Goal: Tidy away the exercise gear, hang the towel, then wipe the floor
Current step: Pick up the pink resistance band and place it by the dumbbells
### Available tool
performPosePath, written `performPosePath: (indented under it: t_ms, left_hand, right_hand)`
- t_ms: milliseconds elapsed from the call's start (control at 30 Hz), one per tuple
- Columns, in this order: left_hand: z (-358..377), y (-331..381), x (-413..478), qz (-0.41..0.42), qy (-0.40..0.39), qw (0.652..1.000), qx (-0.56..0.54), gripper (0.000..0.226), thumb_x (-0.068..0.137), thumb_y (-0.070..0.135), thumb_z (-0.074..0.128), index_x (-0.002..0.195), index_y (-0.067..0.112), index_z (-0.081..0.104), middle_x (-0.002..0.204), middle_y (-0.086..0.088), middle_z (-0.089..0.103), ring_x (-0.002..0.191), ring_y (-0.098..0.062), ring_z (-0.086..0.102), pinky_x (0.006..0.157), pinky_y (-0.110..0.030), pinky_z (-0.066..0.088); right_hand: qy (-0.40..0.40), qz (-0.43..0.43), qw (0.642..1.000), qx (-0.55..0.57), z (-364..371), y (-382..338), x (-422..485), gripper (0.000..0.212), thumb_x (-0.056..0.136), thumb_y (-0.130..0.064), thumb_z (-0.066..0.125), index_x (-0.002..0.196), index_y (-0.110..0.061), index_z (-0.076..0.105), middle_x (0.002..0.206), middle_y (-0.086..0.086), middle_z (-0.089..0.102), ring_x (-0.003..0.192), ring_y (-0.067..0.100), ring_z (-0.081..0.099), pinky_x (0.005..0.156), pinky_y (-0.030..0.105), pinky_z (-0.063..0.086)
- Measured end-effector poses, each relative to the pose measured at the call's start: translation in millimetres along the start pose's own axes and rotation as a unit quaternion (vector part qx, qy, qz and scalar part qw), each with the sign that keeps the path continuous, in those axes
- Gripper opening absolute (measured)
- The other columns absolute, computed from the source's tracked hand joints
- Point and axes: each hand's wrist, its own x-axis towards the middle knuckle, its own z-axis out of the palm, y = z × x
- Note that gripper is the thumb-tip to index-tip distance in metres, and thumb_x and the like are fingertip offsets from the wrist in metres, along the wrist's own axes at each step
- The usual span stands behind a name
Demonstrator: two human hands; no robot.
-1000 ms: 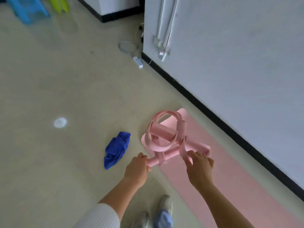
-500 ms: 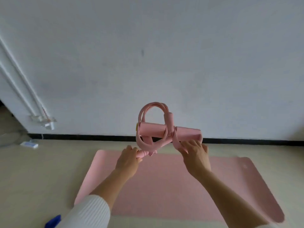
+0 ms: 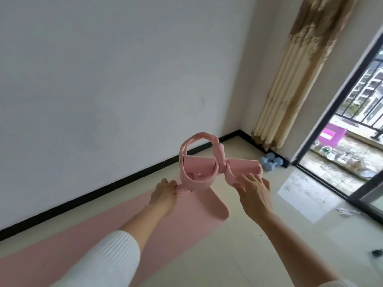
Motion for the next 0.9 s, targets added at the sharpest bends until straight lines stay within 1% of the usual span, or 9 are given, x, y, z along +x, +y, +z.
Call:
performPosePath:
  t_ms: [67,200,300,400,467,567,633,767,900]
  left_hand:
    - [12.9,40.7,33.4,0.031,-0.019,0.999,0.008,0.021,0.092,0.032,0.05,0.103,0.017,0.058,0.095,-0.003,0.042,0.086,-0.025,0.051,0.082,-0.039,0.048]
    - [39.0,113.0,100.1,0.065,-0.044,0.997,0.011,0.017,0.092,0.038,0.047,0.09,0.022,0.055,0.093,-0.001,0.042,0.083,-0.025,0.052,0.077,-0.038,0.047]
    - [64.5,153.9,160.5,0.088,-0.059,0.994,0.031,0.019,0.093,0.035,0.046,0.094,0.019,0.058,0.097,-0.003,0.044,0.085,-0.025,0.053,0.082,-0.042,0.049]
    - [92.4,185.6,234.8,0.093,-0.064,0.993,0.029,0.016,0.091,0.039,0.046,0.091,0.026,0.056,0.093,0.003,0.043,0.081,-0.02,0.055,0.08,-0.042,0.051]
    - [109.9,208.8,286.1,0.114,-0.063,0.99,0.046,0.019,0.093,0.039,0.045,0.1,0.026,0.057,0.094,0.004,0.044,0.085,-0.017,0.052,0.085,-0.04,0.048]
    - [126.7,248.8,361.4,0.147,-0.052,0.985,0.077,0.023,0.096,0.034,0.045,0.111,0.023,0.058,0.101,0.001,0.046,0.1,-0.019,0.044,0.095,-0.036,0.036]
    - [133.0,271.8,405.6,0.174,-0.04,0.978,0.109,0.024,0.096,0.034,0.047,0.114,0.022,0.057,0.107,-0.001,0.048,0.108,-0.022,0.041,0.096,-0.037,0.031]
    - [145.5,305.4,488.0,0.22,-0.04,0.962,0.154,0.024,0.097,0.03,0.046,0.119,0.022,0.055,0.112,0.0,0.049,0.109,-0.022,0.037,0.095,-0.037,0.029]
    - [166.5,334.7,566.8,0.229,-0.051,0.958,0.165,0.028,0.098,0.031,0.043,0.122,0.02,0.052,0.117,-0.002,0.048,0.114,-0.023,0.034,0.097,-0.037,0.028]
  right_hand:
    - [0.02,0.029,0.999,-0.008,-7.7,42.7,11.3,0.009,0.086,-0.019,0.067,0.095,-0.021,0.067,0.09,-0.004,0.064,0.097,0.025,0.057,0.087,0.033,0.029]
    - [0.042,0.076,0.996,-0.025,-9.4,114.2,47.7,0.007,0.087,-0.02,0.066,0.093,-0.022,0.066,0.09,-0.005,0.063,0.096,0.024,0.056,0.087,0.034,0.03]
    - [0.042,0.093,0.994,-0.044,-1.0,164.1,94.8,0.004,0.09,-0.024,0.062,0.093,-0.022,0.064,0.09,-0.005,0.062,0.097,0.023,0.054,0.087,0.035,0.031]
    - [0.04,0.099,0.993,-0.048,12.1,211.6,157.2,0.006,0.091,-0.027,0.059,0.09,-0.022,0.062,0.09,-0.007,0.062,0.096,0.022,0.053,0.083,0.032,0.027]
    - [0.042,0.105,0.993,-0.04,19.4,241.6,200.6,0.007,0.091,-0.028,0.059,0.087,-0.022,0.061,0.088,-0.008,0.063,0.094,0.022,0.053,0.08,0.032,0.026]
    - [0.041,0.109,0.992,-0.053,25.2,286.2,265.3,0.011,0.091,-0.029,0.06,0.084,-0.021,0.06,0.085,-0.009,0.063,0.091,0.022,0.053,0.078,0.034,0.028]
    - [0.041,0.118,0.99,-0.065,26.3,316.6,305.0,0.013,0.09,-0.03,0.062,0.082,-0.02,0.059,0.083,-0.009,0.063,0.089,0.023,0.054,0.076,0.035,0.029]
    - [0.042,0.136,0.987,-0.077,36.2,366.0,372.9,0.01,0.086,-0.027,0.067,0.081,-0.02,0.061,0.08,-0.008,0.063,0.085,0.025,0.055,0.075,0.035,0.03]
    - [0.028,0.151,0.985,-0.079,62.3,410.5,442.8,0.011,0.087,-0.027,0.066,0.081,-0.02,0.061,0.081,-0.007,0.062,0.087,0.026,0.055,0.073,0.035,0.028]
